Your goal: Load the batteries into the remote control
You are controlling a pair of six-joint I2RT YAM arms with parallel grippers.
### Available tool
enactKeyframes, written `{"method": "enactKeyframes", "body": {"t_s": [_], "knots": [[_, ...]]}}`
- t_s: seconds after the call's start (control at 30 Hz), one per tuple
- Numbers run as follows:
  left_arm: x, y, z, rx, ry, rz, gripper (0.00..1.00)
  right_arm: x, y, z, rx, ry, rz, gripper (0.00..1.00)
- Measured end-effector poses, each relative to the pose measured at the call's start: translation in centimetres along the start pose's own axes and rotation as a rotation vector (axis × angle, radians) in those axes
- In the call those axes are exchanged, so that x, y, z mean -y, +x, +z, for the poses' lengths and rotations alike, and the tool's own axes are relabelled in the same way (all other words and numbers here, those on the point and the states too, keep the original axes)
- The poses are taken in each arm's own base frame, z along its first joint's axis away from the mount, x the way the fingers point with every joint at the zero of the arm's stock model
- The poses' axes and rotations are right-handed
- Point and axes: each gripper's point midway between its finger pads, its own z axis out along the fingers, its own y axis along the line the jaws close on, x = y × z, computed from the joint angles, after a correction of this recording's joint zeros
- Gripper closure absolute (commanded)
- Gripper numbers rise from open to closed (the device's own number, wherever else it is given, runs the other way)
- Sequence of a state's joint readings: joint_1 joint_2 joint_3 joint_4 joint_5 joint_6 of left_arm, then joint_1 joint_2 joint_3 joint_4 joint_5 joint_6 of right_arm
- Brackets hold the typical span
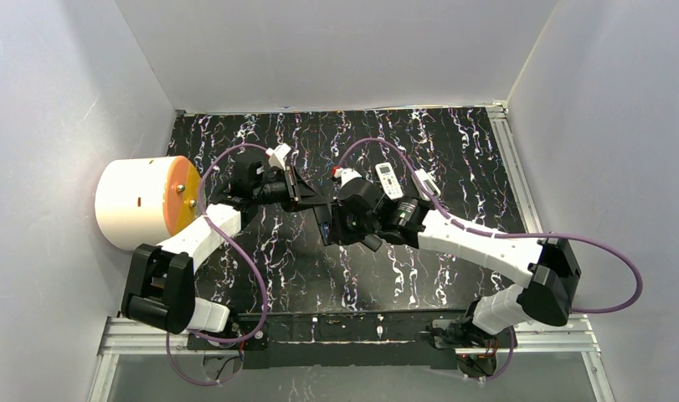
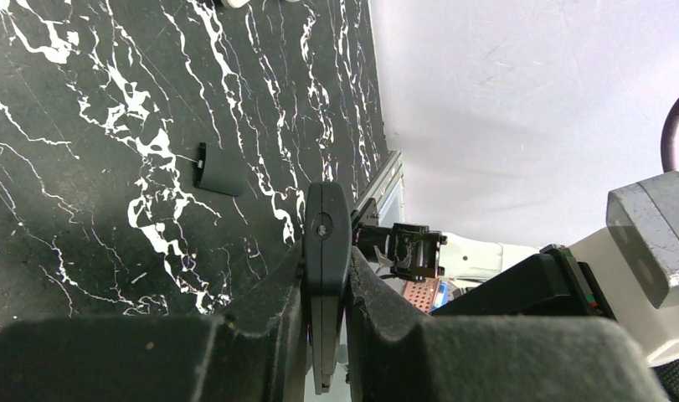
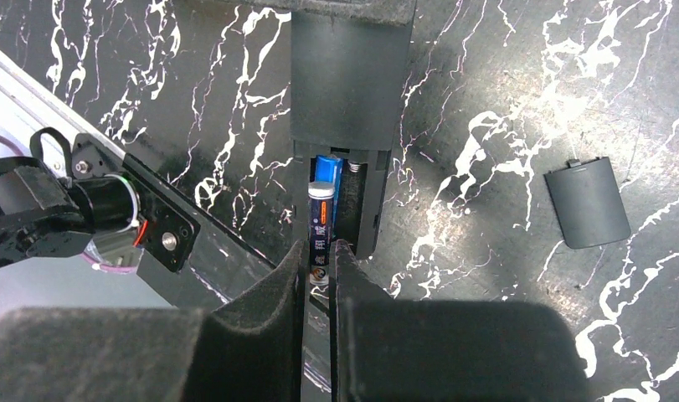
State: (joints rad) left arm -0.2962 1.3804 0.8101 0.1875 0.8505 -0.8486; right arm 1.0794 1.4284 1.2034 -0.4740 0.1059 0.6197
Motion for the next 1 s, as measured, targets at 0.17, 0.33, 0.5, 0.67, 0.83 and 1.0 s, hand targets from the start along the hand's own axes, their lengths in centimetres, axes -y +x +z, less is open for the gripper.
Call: {"method": "enactKeyframes", "body": {"t_s": [0.17,0.33,0.5,0.67,0.83,1.0], "knots": [[-0.5,0.0,0.0,0.013,-0.009,-0.008,1.0,0.2,0.3,0.6,-0.03,0.028,0.012,0.86],[-1.2,0.2,0.0,0.015,-0.021,-0.031,1.0,1.1,0.8,1.0,-0.052,0.078,0.029,0.86],[-1.1,0.0,-0.1,0.019,-0.018,-0.034,1.0,1.3,1.0,1.1,-0.06,0.09,0.033,0.83],[-0.9,-0.1,-0.1,0.022,-0.008,-0.025,1.0,1.0,0.9,1.5,-0.081,0.092,0.028,0.78],[-0.9,-0.2,-0.2,0.024,-0.006,-0.025,1.0,0.9,0.8,1.7,-0.099,0.097,0.025,0.75],[-0.8,-0.1,-0.2,0.018,0.001,-0.023,1.0,0.8,0.9,1.6,-0.11,0.101,0.025,0.7]]}}
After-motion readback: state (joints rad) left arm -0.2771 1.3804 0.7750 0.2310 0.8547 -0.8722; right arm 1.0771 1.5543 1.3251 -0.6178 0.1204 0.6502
